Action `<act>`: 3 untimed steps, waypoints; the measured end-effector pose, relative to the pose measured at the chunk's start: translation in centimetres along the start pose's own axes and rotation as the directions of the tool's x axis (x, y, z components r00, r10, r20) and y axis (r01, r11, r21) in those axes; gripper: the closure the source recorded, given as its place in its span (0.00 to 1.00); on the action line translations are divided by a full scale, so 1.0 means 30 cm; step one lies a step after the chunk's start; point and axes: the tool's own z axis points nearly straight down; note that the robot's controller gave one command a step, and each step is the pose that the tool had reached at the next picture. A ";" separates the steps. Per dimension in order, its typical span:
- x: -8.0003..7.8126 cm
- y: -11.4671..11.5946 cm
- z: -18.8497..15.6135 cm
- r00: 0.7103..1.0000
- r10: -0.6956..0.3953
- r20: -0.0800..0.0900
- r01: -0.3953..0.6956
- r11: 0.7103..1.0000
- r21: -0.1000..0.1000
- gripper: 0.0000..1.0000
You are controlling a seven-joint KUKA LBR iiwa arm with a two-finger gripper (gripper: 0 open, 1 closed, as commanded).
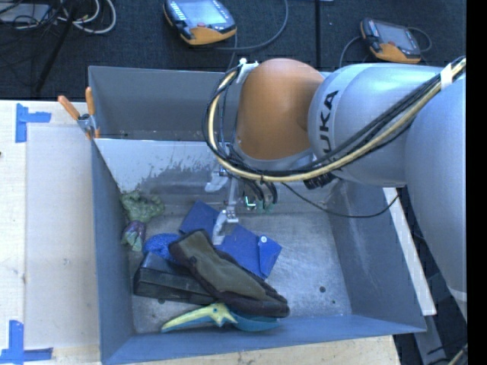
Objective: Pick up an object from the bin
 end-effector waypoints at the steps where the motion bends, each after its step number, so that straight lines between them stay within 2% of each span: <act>1: -0.006 -0.001 -0.016 1.000 0.002 0.007 -0.002 1.000 -0.001 0.00; 2: -0.037 0.009 0.240 0.990 0.141 0.018 -0.141 0.990 -0.009 1.00; 3: -0.037 0.009 0.240 0.990 0.141 0.018 -0.141 0.990 -0.009 1.00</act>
Offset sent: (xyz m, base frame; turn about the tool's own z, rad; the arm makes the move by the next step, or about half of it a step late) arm -0.0010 0.0003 -0.0996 0.1399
